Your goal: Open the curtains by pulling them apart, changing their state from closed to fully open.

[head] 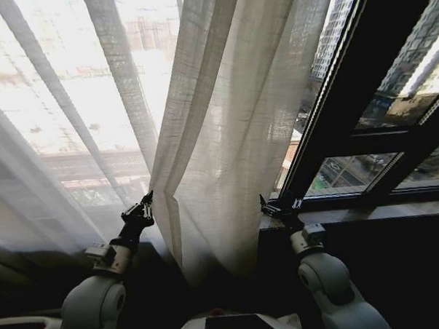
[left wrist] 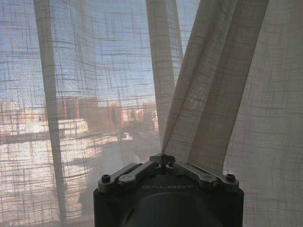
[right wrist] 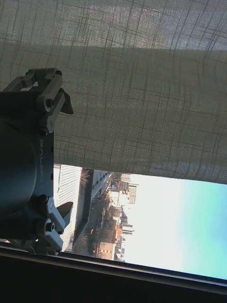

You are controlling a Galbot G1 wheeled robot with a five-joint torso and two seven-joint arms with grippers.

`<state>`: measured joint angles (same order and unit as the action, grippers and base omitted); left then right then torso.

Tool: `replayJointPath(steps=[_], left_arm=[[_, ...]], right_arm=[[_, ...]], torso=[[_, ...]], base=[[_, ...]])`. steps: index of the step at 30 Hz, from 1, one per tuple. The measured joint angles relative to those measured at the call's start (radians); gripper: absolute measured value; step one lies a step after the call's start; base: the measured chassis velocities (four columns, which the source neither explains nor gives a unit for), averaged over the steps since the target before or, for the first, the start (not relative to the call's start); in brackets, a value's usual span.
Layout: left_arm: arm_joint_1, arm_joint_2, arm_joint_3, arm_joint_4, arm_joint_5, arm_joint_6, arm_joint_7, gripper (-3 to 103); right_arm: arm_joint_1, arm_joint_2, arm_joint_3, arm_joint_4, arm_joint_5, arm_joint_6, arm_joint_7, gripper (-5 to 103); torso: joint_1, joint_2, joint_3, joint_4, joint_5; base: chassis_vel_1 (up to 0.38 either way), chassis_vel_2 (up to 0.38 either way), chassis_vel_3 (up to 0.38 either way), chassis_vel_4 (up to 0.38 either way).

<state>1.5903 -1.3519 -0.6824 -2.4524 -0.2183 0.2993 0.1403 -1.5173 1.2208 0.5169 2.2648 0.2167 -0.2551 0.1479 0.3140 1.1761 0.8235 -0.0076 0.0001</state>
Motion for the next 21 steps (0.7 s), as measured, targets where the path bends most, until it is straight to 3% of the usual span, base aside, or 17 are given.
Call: replayJointPath(steps=[21], left_arm=[[0.010,-0.046,-0.003,0.054,0.028,-0.037,0.000,0]], right_arm=[[0.001,-0.001,-0.009,-0.006,0.003,0.000,0.002,100]], torso=[[0.000,0.000,0.000,0.0000,-0.0002]], base=[[0.015,0.018,-0.021,-0.020]])
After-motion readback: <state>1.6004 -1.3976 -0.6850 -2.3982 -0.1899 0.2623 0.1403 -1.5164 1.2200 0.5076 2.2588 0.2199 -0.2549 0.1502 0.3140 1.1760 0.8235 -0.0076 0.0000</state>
